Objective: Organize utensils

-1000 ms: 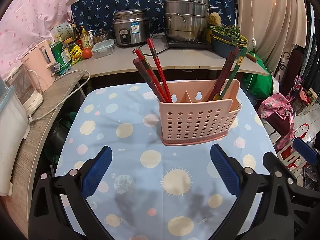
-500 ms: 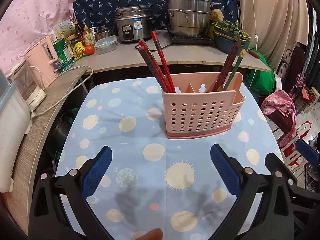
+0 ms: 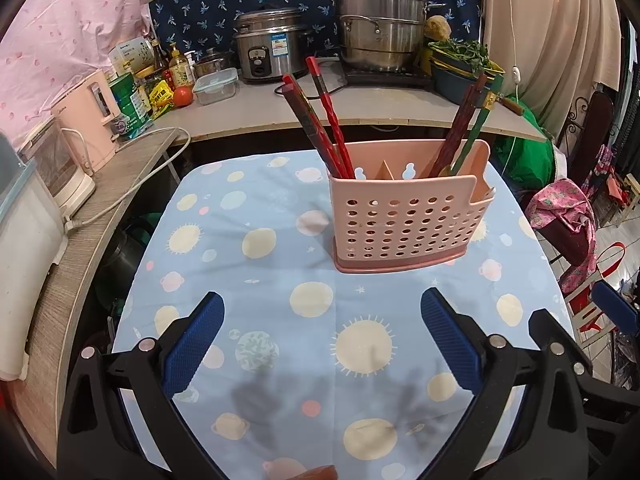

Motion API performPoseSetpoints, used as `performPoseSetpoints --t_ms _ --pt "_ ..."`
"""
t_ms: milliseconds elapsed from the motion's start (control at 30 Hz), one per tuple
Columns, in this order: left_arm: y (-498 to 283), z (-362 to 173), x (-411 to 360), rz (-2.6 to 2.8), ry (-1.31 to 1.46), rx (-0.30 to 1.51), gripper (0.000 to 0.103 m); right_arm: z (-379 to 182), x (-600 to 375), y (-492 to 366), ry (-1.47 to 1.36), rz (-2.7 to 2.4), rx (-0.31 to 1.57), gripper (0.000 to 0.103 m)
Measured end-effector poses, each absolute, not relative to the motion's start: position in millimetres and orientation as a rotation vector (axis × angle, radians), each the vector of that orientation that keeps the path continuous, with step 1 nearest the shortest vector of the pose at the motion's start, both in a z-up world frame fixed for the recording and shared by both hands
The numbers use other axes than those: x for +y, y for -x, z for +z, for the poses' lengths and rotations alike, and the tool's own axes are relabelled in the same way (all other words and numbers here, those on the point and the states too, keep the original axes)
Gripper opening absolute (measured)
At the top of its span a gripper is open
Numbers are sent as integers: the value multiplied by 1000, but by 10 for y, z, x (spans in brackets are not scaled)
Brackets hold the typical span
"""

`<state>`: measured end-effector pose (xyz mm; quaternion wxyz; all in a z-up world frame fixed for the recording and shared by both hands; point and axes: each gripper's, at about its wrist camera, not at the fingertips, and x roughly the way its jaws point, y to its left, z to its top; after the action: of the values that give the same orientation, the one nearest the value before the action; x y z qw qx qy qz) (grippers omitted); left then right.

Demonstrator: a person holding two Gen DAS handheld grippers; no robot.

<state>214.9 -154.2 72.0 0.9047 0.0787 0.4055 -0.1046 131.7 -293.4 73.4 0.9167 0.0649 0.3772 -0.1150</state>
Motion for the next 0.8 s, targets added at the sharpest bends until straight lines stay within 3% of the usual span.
performPoseSetpoints --t_ms 800 --pt "-2128 738 -1536 -202 -155 847 94 734 -2954 -1320 -135 -234 777 79"
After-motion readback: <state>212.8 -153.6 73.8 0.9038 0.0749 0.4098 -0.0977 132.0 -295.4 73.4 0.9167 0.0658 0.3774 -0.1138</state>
